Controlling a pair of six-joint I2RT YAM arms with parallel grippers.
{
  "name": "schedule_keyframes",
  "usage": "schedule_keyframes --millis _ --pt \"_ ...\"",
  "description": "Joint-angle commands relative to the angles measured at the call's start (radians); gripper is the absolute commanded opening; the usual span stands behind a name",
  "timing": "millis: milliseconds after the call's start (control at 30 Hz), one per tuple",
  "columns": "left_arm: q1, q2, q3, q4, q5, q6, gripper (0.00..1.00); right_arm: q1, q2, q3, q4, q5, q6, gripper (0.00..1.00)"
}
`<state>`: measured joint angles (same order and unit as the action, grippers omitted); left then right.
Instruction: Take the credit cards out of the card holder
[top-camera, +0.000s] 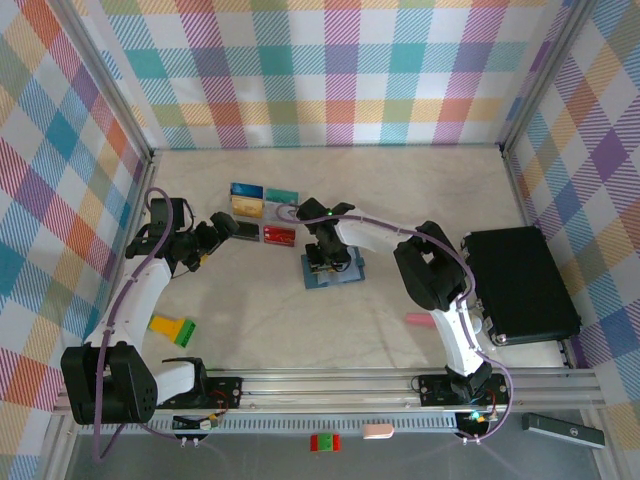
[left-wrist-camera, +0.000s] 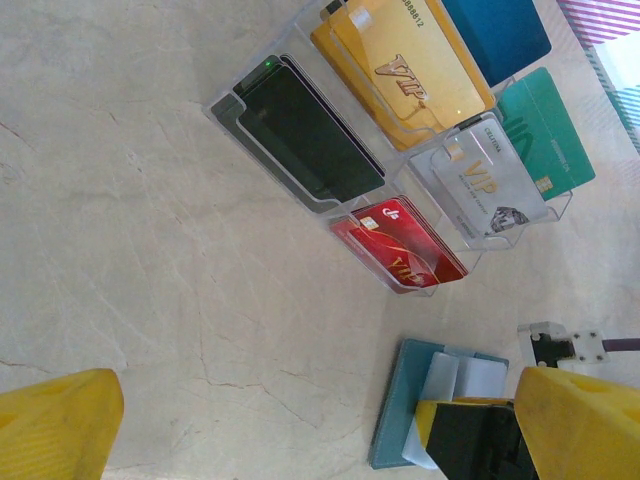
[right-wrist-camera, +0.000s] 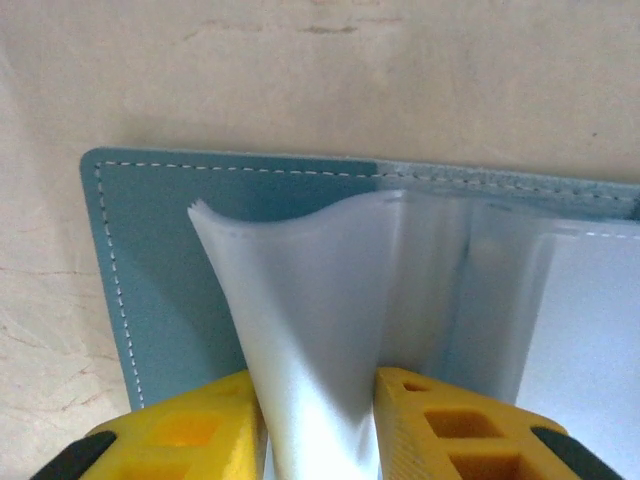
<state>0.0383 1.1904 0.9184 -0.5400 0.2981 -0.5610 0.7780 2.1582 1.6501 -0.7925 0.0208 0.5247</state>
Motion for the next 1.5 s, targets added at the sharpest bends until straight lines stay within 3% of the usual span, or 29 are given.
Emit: schedule_keyframes --millis 0,133,300,500,600,667,700,833,1133,1300,1467 --pt "0.017 0.001 -0.007 0.012 0.013 -0.006 1.0 -0.011 -0.038 0.003 0.041 0.042 0.028 0.33" --pt "0.016 0.0 0.009 0.009 0.006 -0.009 1.0 -0.011 -0.073 0.032 0.052 0.043 0.013 0.39" --pt "0.017 -0.014 0.036 0.016 -0.016 -0.01 1.0 -0.014 -0.203 -0.001 0.101 0.107 0.006 0.56" --pt "-0.006 -0.052 0.046 0.093 -0.033 0.029 1.0 -0.04 -0.413 -0.128 0.194 0.281 -0.042 0.75" --pt "-0.044 -0.068 0.05 0.125 -0.1 0.07 1.0 -0.069 -0.512 -0.204 0.247 0.374 -0.102 0.84" --pt "-0.077 -0.084 0.037 0.166 -0.171 0.097 1.0 -0.089 -0.578 -0.266 0.286 0.452 -0.148 0.97" --pt "-0.089 -0.093 0.025 0.189 -0.206 0.11 1.0 -0.097 -0.606 -0.297 0.31 0.492 -0.172 0.99" --pt "-0.137 -0.146 -0.063 0.353 -0.362 0.163 1.0 -0.156 -0.729 -0.453 0.44 0.571 -0.274 0.99" --pt "-0.146 -0.233 -0.316 0.64 -0.613 0.247 1.0 -0.36 -0.961 -0.861 0.724 0.574 -0.344 0.99" --pt "-0.145 -0.245 -0.463 0.773 -0.704 0.342 1.0 -0.453 -0.992 -0.964 0.734 0.561 -0.333 0.99" --pt "-0.145 -0.207 -0.588 0.967 -0.709 0.404 1.0 -0.517 -0.974 -1.09 0.929 0.507 -0.427 0.99"
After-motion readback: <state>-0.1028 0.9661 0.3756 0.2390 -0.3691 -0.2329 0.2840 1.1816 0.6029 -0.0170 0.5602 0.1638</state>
